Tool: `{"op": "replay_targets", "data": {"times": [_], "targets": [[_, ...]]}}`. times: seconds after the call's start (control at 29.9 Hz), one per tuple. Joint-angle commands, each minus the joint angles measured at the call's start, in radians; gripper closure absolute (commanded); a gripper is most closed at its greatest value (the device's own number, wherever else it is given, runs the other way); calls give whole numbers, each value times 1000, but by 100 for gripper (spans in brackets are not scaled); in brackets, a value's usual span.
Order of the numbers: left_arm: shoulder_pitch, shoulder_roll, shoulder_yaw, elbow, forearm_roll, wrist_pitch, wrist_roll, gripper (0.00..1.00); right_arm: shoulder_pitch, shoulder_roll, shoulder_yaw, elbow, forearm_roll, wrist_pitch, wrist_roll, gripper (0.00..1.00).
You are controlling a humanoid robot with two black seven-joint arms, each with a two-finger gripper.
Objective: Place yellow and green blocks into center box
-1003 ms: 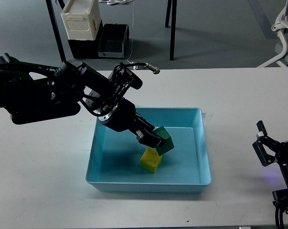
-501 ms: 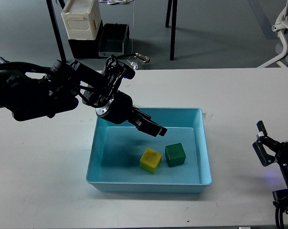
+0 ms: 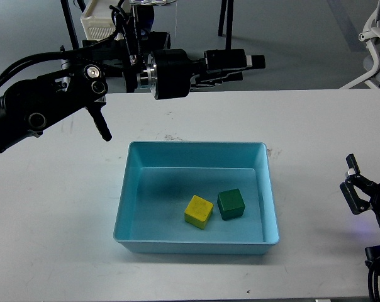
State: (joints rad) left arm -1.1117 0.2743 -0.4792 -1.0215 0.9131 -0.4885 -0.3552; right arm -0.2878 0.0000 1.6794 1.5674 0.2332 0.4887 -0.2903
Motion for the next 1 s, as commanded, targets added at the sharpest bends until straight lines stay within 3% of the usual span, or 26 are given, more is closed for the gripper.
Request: {"op": "replay_targets", "data": {"times": [0.0, 0.37, 0.5, 0.77, 0.97], "targets": [[76, -72, -183, 0, -106, 0, 1, 9, 9, 0, 3, 2, -2, 0, 0, 0], [380, -274, -737, -22, -339, 0, 2, 0, 13, 0, 23, 0, -2, -1, -1, 0], [548, -274, -904, -141, -341, 0, 4, 0, 15, 0, 16, 2, -3, -5, -1, 0], [860, -274, -1001, -388, -374, 0, 2, 0, 51, 0, -58, 25, -67, -30, -3, 0], [1025, -274, -1016, -472, -499, 0, 4, 0, 87, 0, -90, 22, -97, -39, -3, 0]]}}
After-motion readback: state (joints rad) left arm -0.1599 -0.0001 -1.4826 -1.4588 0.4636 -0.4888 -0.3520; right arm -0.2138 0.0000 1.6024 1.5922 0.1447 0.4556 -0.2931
